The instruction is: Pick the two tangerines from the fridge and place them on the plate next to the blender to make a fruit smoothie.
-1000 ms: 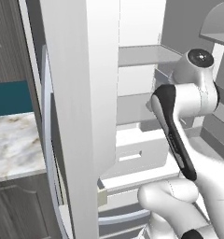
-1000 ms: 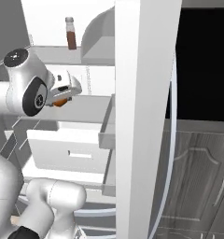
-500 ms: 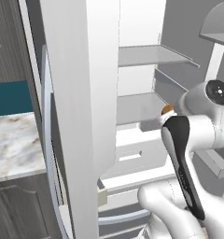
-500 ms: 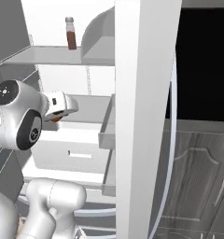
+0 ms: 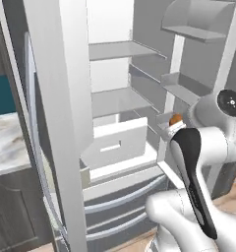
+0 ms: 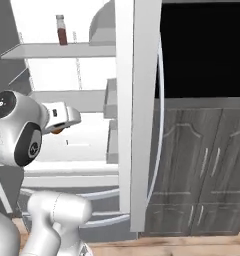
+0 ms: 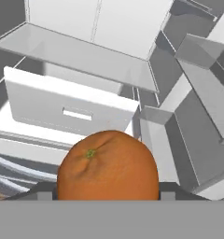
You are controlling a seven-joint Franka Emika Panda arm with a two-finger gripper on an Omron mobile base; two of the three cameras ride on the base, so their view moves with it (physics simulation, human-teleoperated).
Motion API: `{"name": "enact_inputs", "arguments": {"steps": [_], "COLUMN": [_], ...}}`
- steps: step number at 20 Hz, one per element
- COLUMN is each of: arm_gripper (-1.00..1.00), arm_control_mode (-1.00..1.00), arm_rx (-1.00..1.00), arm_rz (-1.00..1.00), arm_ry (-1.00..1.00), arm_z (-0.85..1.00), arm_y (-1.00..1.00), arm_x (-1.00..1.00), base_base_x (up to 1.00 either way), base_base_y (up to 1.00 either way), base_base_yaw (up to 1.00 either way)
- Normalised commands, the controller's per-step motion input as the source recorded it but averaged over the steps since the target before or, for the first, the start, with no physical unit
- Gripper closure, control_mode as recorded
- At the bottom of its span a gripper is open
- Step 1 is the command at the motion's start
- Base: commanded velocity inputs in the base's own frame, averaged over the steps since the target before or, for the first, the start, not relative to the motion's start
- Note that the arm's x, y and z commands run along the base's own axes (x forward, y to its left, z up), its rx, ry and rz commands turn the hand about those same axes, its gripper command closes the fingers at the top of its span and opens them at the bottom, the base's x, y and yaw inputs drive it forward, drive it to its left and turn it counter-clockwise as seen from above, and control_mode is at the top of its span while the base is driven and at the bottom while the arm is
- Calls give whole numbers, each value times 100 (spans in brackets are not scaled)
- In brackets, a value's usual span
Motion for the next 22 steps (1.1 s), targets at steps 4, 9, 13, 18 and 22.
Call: {"name": "enact_inputs", "arguments": {"steps": [4, 9, 13, 18, 22], "arm_gripper": [100, 100, 100, 100, 100], "arm_control_mode": [100, 100, 100, 100, 100], "arm_rx": [0, 0, 0, 0, 0], "arm_rz": [0, 0, 0, 0, 0], "arm_ry": [0, 0, 0, 0, 0], "arm_z": [0, 0, 0, 0, 0], "arm_y": [0, 0, 0, 0, 0], "arm_x": [0, 0, 0, 0, 0], "base_base_x": [-70, -28, 0, 79, 100], "base_base_y": [0, -1, -57, -36, 53], "base_base_yaw": [-80, -91, -81, -50, -41]}}
